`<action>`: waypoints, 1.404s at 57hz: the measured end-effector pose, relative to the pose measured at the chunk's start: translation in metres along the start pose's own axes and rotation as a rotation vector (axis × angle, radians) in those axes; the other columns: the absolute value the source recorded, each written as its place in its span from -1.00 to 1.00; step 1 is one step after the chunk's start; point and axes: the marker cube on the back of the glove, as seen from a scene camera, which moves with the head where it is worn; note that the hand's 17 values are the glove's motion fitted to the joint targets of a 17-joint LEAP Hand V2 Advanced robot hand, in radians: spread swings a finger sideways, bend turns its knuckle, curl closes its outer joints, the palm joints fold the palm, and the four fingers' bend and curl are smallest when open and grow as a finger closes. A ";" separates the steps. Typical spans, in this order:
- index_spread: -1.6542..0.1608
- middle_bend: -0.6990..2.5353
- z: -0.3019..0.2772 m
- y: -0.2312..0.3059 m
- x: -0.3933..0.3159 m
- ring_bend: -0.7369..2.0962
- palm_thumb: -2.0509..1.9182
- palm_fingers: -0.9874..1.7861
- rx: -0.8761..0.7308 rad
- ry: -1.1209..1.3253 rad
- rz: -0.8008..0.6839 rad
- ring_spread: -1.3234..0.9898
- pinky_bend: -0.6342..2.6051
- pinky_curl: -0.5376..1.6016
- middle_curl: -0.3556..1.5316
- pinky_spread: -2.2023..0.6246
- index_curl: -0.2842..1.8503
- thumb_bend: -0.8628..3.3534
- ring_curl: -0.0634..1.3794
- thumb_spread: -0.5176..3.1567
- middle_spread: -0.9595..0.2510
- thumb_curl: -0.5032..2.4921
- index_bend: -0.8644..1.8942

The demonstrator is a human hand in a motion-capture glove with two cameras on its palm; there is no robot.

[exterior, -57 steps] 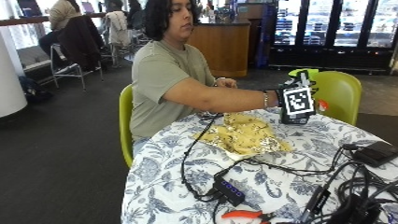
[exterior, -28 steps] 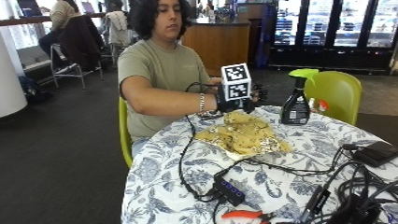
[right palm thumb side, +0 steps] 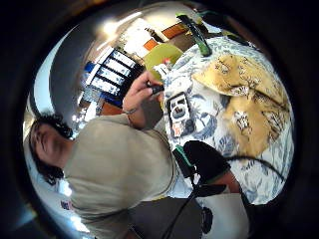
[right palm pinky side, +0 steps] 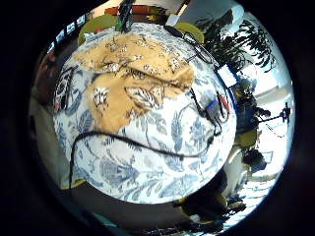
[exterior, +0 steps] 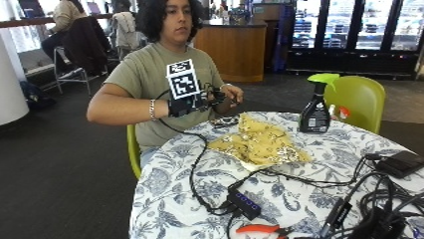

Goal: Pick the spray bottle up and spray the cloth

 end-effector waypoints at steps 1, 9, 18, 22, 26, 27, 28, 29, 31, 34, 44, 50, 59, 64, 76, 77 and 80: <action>0.34 -0.44 -0.001 0.004 -0.002 -0.22 0.34 -0.10 -0.002 0.005 0.001 -0.02 -0.50 -0.20 -0.24 0.60 -0.46 -0.60 -0.46 -0.18 0.35 -0.40 -0.26; 0.33 -0.44 -0.006 0.033 -0.012 -0.23 0.35 -0.11 -0.048 0.038 0.025 -0.02 -0.49 -0.20 -0.25 0.60 -0.46 -0.60 -0.47 -0.17 0.36 -0.41 -0.26; 0.32 -0.46 -0.004 0.044 -0.017 -0.24 0.36 -0.13 -0.071 0.049 0.045 -0.02 -0.48 -0.19 -0.26 0.60 -0.47 -0.60 -0.48 -0.17 0.35 -0.41 -0.26; 0.32 -0.46 -0.003 0.045 -0.018 -0.24 0.36 -0.13 -0.086 0.065 0.038 -0.02 -0.49 -0.19 -0.27 0.61 -0.47 -0.60 -0.48 -0.17 0.35 -0.42 -0.26; 0.31 -0.46 -0.002 0.044 -0.023 -0.25 0.36 -0.14 -0.082 0.076 0.034 -0.02 -0.48 -0.18 -0.28 0.62 -0.47 -0.60 -0.48 -0.17 0.36 -0.42 -0.26; 0.31 -0.47 -0.002 0.043 -0.025 -0.25 0.36 -0.14 -0.080 0.075 0.033 -0.02 -0.48 -0.18 -0.28 0.62 -0.47 -0.60 -0.48 -0.16 0.36 -0.42 -0.26; 0.31 -0.46 -0.001 0.043 -0.027 -0.25 0.36 -0.14 -0.079 0.072 0.030 -0.02 -0.48 -0.18 -0.28 0.62 -0.47 -0.60 -0.48 -0.16 0.36 -0.42 -0.26; 0.31 -0.46 -0.002 0.043 -0.027 -0.25 0.36 -0.14 -0.079 0.069 0.027 -0.02 -0.47 -0.18 -0.28 0.62 -0.47 -0.60 -0.48 -0.16 0.37 -0.42 -0.26; 0.31 -0.46 -0.003 0.042 -0.027 -0.25 0.37 -0.15 -0.080 0.064 0.022 -0.02 -0.48 -0.18 -0.28 0.62 -0.47 -0.60 -0.48 -0.16 0.37 -0.42 -0.26; 0.31 -0.46 -0.002 0.041 -0.031 -0.25 0.37 -0.15 -0.077 0.074 0.022 -0.02 -0.48 -0.18 -0.29 0.63 -0.47 -0.60 -0.48 -0.16 0.37 -0.43 -0.26; 0.31 -0.46 -0.001 0.040 -0.028 -0.24 0.37 -0.15 -0.079 0.107 0.018 -0.01 -0.48 -0.18 -0.29 0.64 -0.47 -0.60 -0.48 -0.16 0.37 -0.43 -0.26; 0.31 -0.46 -0.001 0.040 -0.027 -0.24 0.37 -0.15 -0.075 0.070 0.023 -0.01 -0.48 -0.17 -0.30 0.64 -0.48 -0.60 -0.48 -0.16 0.37 -0.43 -0.26; 0.31 -0.46 0.002 0.044 -0.028 -0.25 0.37 -0.15 -0.077 0.098 0.022 -0.01 -0.48 -0.17 -0.30 0.64 -0.48 -0.60 -0.48 -0.16 0.38 -0.43 -0.26; 0.31 -0.46 0.002 0.046 -0.029 -0.25 0.37 -0.14 -0.079 0.097 0.037 -0.01 -0.48 -0.17 -0.30 0.65 -0.48 -0.60 -0.48 -0.16 0.38 -0.44 -0.26; 0.31 -0.46 0.006 0.051 -0.034 -0.24 0.37 -0.14 -0.094 0.118 0.019 0.00 -0.48 -0.17 -0.30 0.65 -0.48 -0.60 -0.47 -0.15 0.39 -0.44 -0.26; 0.31 -0.46 0.006 0.051 -0.034 -0.24 0.37 -0.14 -0.094 0.117 0.018 0.00 -0.47 -0.17 -0.30 0.65 -0.48 -0.60 -0.48 -0.15 0.39 -0.44 -0.26; 0.31 -0.46 0.004 0.050 -0.034 -0.24 0.37 -0.14 -0.092 0.104 0.023 0.00 -0.47 -0.17 -0.30 0.66 -0.48 -0.60 -0.48 -0.15 0.39 -0.44 -0.26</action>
